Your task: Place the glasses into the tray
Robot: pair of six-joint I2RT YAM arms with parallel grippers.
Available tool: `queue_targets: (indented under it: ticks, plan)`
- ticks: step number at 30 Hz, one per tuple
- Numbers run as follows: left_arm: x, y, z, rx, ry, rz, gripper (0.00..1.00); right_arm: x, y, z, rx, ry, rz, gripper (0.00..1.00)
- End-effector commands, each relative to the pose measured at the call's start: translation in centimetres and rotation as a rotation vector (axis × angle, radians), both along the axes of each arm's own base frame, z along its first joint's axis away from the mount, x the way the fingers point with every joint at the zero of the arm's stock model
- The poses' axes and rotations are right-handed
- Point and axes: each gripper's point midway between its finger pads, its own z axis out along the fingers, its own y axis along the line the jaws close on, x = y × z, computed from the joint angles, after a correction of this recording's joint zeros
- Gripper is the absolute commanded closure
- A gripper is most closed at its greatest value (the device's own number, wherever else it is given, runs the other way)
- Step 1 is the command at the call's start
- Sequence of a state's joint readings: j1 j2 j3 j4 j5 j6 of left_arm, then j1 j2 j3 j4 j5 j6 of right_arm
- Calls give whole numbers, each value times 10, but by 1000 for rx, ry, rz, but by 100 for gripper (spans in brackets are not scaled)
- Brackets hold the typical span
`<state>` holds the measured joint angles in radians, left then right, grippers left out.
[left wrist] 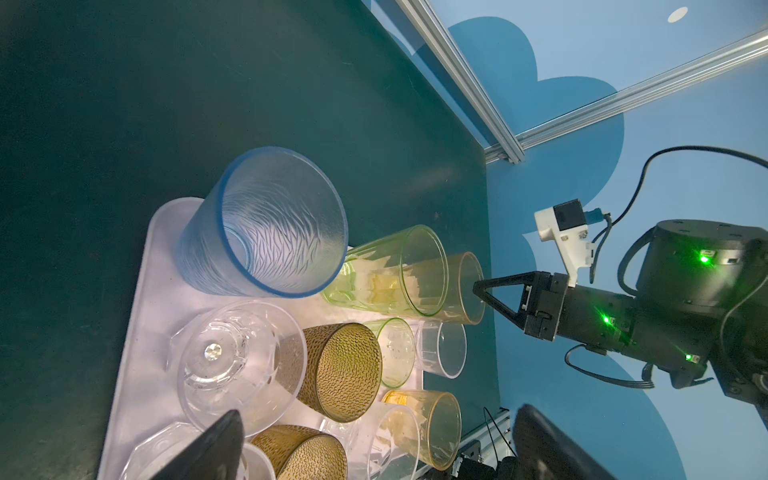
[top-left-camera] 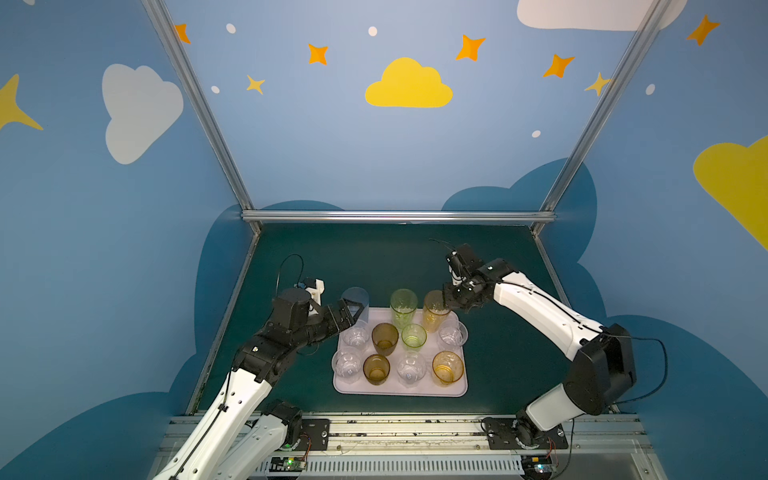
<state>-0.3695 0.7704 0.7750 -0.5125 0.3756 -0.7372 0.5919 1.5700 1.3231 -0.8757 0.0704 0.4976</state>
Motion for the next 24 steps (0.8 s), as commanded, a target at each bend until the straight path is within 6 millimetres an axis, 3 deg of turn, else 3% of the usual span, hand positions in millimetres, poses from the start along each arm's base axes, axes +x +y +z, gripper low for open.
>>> queue_targets:
  ticks: [1,3,9,14,16,19,21,24]
  plan:
    - [0,1,1,13,-20,-5,0,2,3,2,5,-8,-3,97]
    - [0,1,-1,19,-20,-5,0,4,2,5,8,-18,-8,91]
    - [12,23,2,119,-95,81,0,7,-4,24,12,-88,-23,44]
    - [30,42,5,184,-121,167,0,10,-18,51,-7,-187,-48,20]
    - [40,53,6,230,-138,212,0,14,-28,66,-23,-254,-67,16]
    - [56,89,3,394,-192,370,0,23,-51,86,-54,-404,-133,14]
    - [69,117,-6,498,-235,515,0,30,-64,93,-41,-503,-161,14]
    - [92,142,-32,638,-336,610,0,34,-81,100,40,-605,-213,14]
